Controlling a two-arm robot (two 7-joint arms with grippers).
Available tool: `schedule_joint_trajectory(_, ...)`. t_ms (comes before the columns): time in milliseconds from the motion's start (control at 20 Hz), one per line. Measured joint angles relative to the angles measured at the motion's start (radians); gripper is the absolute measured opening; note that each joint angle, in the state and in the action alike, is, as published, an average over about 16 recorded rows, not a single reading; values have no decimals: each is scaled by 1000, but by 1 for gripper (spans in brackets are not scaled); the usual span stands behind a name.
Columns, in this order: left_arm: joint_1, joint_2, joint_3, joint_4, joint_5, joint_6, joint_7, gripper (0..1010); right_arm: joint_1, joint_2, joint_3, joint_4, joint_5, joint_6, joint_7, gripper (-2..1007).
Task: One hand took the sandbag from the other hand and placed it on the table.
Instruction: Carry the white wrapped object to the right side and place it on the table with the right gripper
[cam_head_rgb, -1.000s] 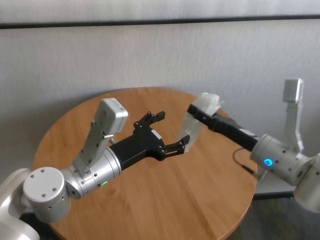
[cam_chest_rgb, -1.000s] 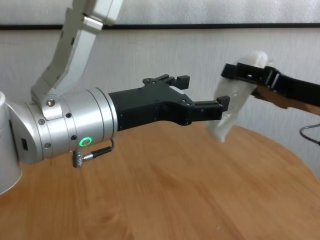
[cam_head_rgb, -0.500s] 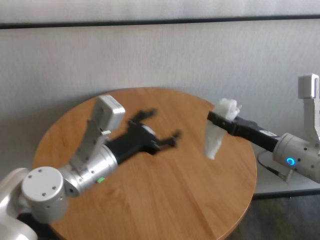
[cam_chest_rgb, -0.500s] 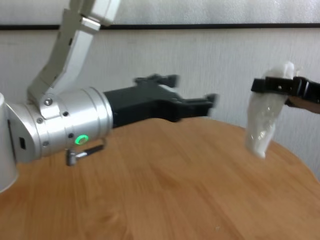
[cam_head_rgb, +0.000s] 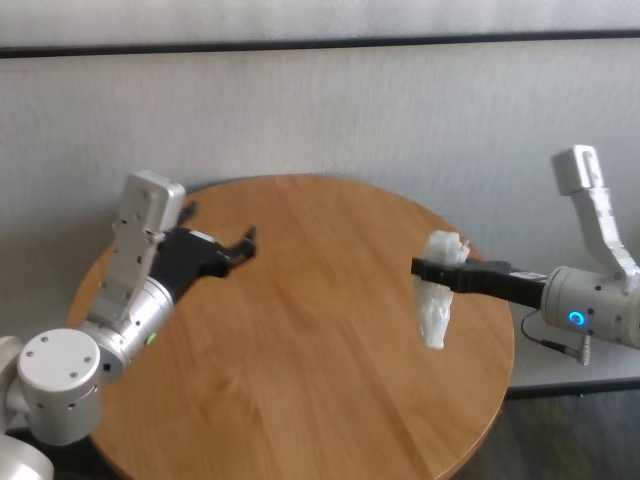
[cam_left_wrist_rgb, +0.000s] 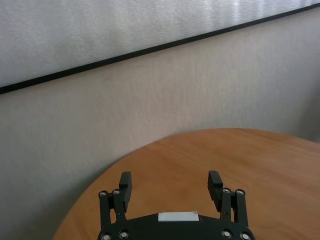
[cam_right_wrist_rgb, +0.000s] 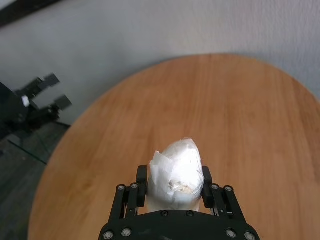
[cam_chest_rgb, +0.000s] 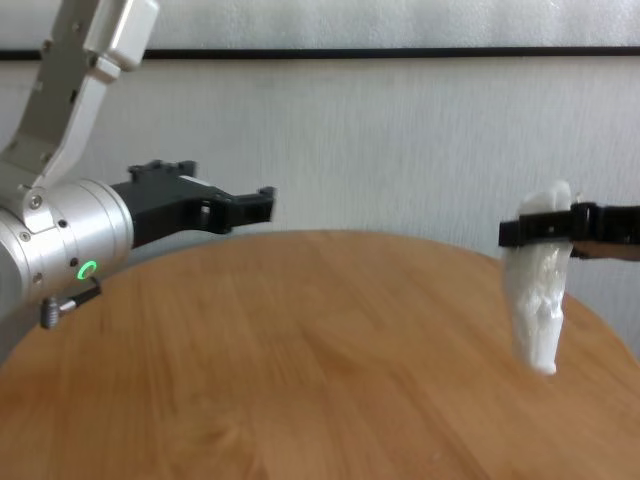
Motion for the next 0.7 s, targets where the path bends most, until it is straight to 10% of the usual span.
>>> schedule_joint_trajectory(700,0,-25,-29,26,33,20,61,1000,149,-61,-98,176,-60,129,-4,616)
